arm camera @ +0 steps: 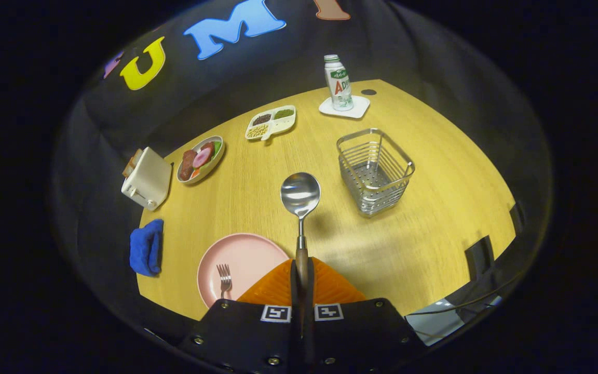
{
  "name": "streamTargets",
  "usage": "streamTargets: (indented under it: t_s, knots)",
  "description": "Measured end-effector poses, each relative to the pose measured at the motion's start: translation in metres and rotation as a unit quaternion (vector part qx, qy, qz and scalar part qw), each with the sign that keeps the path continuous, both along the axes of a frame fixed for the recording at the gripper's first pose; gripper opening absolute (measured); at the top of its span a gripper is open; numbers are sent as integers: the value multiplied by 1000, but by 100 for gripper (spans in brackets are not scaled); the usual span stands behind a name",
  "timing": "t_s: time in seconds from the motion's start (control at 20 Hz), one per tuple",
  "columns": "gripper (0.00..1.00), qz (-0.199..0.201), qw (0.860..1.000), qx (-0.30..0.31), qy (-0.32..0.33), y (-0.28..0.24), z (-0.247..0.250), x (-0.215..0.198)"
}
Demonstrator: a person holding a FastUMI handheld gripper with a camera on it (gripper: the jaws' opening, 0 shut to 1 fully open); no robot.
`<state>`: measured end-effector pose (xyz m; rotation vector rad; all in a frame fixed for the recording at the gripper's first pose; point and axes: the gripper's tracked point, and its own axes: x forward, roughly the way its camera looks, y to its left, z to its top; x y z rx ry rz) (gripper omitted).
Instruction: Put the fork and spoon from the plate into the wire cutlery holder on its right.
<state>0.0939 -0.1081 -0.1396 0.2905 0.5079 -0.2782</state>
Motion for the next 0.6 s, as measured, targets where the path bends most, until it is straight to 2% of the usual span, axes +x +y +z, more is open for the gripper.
streamTargets:
  t_s: [0.3, 0.6]
  knots:
    - [2, -26, 1000, -3, 15, -57, 30, 1]
    - [2, -27, 997, 27, 67, -76, 21, 3]
